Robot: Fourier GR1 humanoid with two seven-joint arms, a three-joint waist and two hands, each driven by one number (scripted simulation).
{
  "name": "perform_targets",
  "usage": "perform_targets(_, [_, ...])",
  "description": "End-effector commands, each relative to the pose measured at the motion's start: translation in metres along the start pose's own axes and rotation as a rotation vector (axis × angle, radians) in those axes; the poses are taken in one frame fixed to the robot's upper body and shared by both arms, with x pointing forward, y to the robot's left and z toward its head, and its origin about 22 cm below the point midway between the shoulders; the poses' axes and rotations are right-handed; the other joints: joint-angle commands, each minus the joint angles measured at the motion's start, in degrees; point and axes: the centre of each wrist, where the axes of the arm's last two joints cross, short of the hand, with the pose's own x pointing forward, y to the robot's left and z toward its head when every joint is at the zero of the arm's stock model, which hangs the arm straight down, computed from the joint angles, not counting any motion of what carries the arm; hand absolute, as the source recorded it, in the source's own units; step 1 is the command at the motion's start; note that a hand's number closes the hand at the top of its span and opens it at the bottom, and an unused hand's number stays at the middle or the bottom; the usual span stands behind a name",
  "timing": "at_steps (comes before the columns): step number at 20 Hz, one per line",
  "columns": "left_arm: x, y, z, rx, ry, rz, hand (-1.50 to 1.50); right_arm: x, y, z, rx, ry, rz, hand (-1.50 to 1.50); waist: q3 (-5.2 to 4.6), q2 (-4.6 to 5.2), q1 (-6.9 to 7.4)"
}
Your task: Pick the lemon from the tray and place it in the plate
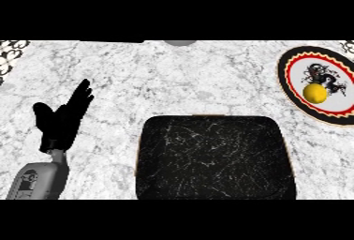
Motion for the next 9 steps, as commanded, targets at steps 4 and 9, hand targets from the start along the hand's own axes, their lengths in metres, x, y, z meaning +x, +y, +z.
perform_targets(4, [-0.007, -0.007, -0.002, -0.002, -0.003, 0.005, 0.0, 0.002, -0.016, 0.017, 0.108, -0.093, -0.067, -1.5, -0.01, 0.36, 0.21])
perform_targets(9, [0.001, -0.007, -0.005, -0.022, -0.016, 0.006, 0.0, -0.009, -0.012, 0.025, 0.112, -0.066, -0.042, -1.5, 0.13, 0.46, 0.54])
